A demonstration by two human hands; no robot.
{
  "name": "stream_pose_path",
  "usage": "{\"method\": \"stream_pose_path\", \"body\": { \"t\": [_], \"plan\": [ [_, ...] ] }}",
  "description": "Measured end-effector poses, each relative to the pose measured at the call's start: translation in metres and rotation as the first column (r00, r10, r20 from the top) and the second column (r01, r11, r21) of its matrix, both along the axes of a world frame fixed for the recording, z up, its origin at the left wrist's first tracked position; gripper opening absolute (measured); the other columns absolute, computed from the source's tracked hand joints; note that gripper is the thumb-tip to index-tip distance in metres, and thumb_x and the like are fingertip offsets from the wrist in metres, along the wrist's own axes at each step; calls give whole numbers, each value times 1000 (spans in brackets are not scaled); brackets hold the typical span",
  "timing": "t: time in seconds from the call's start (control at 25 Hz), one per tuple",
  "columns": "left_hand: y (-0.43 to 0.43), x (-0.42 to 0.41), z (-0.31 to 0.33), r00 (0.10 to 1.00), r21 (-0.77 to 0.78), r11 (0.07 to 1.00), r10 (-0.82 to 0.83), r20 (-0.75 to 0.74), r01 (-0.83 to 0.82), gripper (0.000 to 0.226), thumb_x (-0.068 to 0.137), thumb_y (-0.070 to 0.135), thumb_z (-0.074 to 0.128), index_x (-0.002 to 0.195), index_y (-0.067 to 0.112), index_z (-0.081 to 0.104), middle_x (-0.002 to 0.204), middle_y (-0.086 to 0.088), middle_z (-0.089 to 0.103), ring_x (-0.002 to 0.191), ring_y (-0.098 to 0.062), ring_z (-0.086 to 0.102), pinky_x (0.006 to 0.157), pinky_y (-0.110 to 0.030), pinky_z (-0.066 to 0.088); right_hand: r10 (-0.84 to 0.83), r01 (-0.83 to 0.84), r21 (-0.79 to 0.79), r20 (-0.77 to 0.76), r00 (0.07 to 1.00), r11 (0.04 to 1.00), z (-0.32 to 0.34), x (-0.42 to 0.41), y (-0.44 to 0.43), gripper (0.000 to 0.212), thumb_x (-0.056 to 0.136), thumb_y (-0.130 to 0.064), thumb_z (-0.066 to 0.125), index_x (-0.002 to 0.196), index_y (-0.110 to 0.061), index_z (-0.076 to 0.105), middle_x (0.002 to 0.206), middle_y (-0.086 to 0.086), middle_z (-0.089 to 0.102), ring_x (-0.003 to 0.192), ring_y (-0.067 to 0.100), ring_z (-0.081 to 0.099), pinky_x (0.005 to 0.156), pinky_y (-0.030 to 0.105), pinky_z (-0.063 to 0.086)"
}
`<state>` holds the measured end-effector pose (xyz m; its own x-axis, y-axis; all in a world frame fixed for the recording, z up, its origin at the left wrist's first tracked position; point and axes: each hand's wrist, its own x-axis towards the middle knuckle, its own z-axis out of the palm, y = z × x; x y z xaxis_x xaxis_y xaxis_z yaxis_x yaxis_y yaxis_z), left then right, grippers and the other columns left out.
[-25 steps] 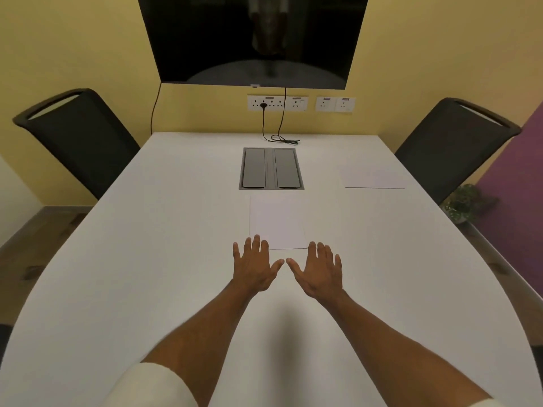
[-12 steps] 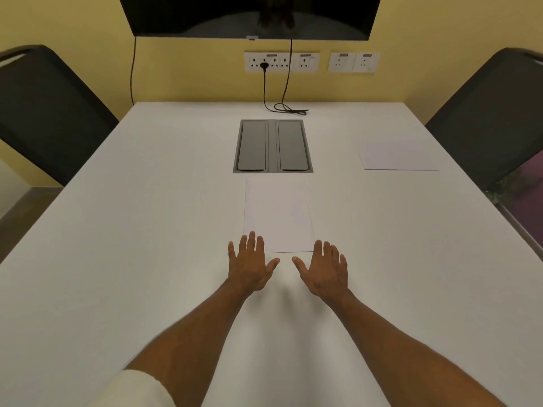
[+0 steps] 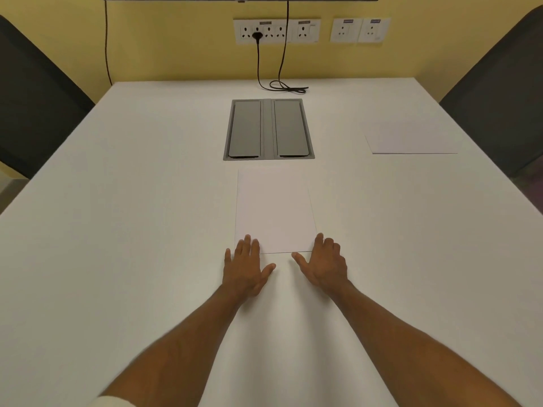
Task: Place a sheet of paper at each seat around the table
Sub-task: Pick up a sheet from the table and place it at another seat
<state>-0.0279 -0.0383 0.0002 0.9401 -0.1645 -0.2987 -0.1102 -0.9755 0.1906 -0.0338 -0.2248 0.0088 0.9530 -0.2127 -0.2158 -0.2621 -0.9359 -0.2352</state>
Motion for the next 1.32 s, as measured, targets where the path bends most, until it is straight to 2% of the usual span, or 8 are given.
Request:
{"method": "stream_pose_path", "body": {
  "t": [0.16,0.36,0.52,0.88,1.0,1.12,1.24,1.32],
  "plan": [
    [1,-4,-10,1000,-12,1000,-4,2,4,83,91,64,29,153,16,2,162,-6,-5,150,-22,-2,118,-52,1,12,-13,-69,-3,1000,998,-3,7,-1,83,88,-64,41,144,-5,25,136,13,38,124,29,38,93,39,41],
    [1,-6,-16,1000,-35,999,11,-23,-12,86,90,66,30,153,17,-4,161,-5,-12,149,-22,-8,118,-54,2,-19,19,-7,22,1000,1000,-2,9,1,65,89,-58,48,131,-10,41,129,12,43,120,31,40,92,40,40],
    [2,-4,-18,999,-37,999,14,-29,-15,86,90,66,30,153,18,-5,161,-4,-13,149,-21,-10,117,-54,1,-83,82,17,51,995,997,0,11,4,64,89,-55,50,129,-6,41,129,12,44,120,30,41,92,40,40],
    [1,-5,-19,1000,-45,999,14,-16,-15,85,91,66,28,152,18,-5,161,-4,-14,149,-22,-11,117,-54,-1,-58,55,34,106,993,998,3,7,5,52,92,-44,54,131,-12,44,129,9,45,119,29,43,94,39,39],
    [2,-6,-20,1000,-52,999,13,-12,-14,85,91,66,27,152,18,-6,161,-4,-14,149,-22,-12,117,-54,-2,-94,60,169,201,975,984,5,8,6,41,93,-31,56,128,-10,48,124,9,53,117,27,48,94,36,40],
    [2,-7,-21,1000,-51,999,14,-5,-14,85,91,66,26,152,18,-7,161,-4,-15,149,-21,-12,117,-54,-3,-311,195,469,184,932,861,8,18,9,33,92,-20,59,121,-6,50,115,14,62,108,30,58,86,32,45],
    [3,-7,-25,1000,-64,998,15,3,-15,85,90,67,26,152,19,-7,161,-3,-15,148,-20,-13,117,-53,-4,-478,342,595,81,875,727,4,28,8,32,92,-16,59,121,-2,55,115,16,62,111,30,55,80,26,40],
    [4,-9,-28,999,-64,998,19,33,-17,85,90,68,24,152,19,-6,161,-3,-14,149,-20,-12,118,-52,-4,-561,397,671,34,827,626,-1,33,7,27,88,-7,60,114,-1,63,109,19,66,103,34,62,82,29,48]
  ]
}}
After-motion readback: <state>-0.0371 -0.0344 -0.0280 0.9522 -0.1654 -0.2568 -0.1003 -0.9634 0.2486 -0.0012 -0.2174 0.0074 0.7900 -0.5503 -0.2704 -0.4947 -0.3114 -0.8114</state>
